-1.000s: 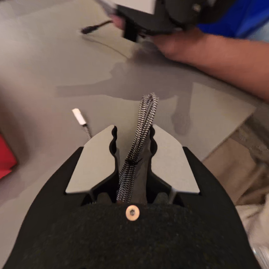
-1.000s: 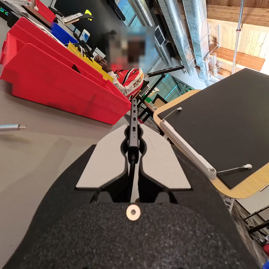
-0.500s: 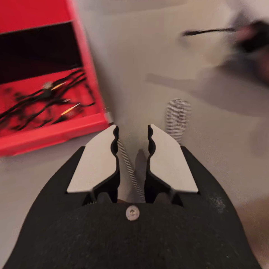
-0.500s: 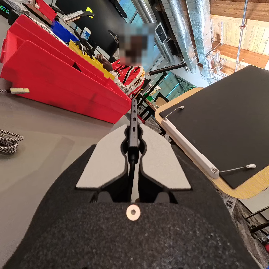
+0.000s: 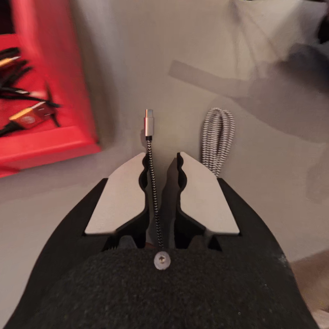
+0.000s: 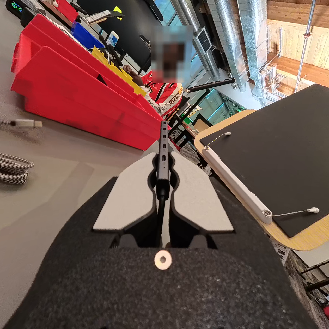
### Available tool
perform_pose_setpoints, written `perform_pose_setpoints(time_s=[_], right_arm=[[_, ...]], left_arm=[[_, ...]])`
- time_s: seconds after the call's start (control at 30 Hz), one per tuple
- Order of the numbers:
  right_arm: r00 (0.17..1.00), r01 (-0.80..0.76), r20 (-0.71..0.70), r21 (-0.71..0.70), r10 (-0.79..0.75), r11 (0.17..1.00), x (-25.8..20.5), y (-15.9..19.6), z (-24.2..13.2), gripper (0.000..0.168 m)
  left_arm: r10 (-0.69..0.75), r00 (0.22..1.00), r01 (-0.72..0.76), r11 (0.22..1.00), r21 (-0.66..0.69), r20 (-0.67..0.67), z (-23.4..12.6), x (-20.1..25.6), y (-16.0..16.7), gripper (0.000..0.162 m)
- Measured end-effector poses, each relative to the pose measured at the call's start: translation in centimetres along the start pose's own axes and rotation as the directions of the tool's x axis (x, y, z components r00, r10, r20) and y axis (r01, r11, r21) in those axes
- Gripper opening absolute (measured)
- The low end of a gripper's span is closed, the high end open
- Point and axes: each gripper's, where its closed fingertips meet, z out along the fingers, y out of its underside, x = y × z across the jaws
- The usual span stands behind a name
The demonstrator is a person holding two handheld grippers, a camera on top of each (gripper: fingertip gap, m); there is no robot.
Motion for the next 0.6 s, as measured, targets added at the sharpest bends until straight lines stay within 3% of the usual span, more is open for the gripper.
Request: perform_pose_setpoints(time_s=[0.2,0.3,0.6], right_arm=[[1.000,-0.001,-0.001,-0.002,0.001,1.000,0.0,0.0,0.0,0.009],[1.000,0.000,0.001,0.000,0.000,1.000,-0.1,0.0,0.0,0.009],[1.000,-0.002,0.007,0.005,0.002,1.000,-0.2,-0.1,0.0,0.009]], left_arm=[[0.181,0.983,-0.181,0.983,0.018,0.007,0.4,1.9,-0.9,0.031],[0.257,0.962,-0.260,0.965,0.031,0.093,0.7,0.7,-2.1,0.032],[0.158,0.983,-0.160,0.987,0.022,0.092,2.3,-0.3,-2.5,0.024]])
